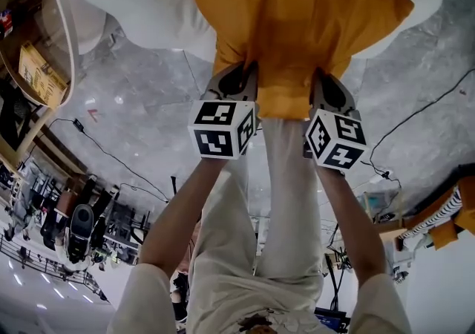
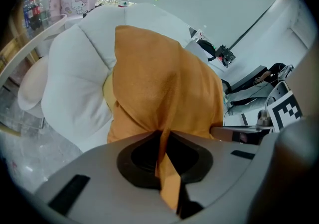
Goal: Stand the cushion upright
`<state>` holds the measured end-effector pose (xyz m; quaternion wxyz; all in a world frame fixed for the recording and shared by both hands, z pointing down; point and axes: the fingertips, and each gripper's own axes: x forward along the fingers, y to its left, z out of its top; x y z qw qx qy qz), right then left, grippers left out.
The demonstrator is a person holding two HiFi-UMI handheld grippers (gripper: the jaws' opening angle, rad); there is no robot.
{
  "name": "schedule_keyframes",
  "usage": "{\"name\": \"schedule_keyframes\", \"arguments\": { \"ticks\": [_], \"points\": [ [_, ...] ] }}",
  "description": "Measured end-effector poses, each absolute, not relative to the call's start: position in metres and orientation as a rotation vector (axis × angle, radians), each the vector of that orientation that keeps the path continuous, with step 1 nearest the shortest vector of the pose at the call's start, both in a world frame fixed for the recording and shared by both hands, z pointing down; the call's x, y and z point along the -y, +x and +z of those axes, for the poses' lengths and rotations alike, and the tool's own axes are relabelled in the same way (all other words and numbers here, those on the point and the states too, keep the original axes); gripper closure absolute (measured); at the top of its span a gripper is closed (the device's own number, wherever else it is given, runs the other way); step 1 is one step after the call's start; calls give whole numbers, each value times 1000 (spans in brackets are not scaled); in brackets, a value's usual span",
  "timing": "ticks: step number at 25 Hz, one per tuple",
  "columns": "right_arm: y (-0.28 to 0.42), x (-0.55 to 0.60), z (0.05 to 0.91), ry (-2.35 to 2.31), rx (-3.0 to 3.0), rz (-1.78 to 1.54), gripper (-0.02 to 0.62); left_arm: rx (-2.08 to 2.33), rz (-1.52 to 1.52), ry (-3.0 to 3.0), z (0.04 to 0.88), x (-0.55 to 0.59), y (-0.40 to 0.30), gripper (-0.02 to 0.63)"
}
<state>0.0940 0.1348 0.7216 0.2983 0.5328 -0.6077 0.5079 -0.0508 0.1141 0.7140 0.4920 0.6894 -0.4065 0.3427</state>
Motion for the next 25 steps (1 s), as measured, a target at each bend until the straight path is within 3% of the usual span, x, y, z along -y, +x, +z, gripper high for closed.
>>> {"name": "schedule_keyframes", "arguments": {
  "ticks": [25],
  "points": [
    [93,-94,586,1400,1749,1298,560,1078,779,1712,575,-81,-58,568]
  ]
}}
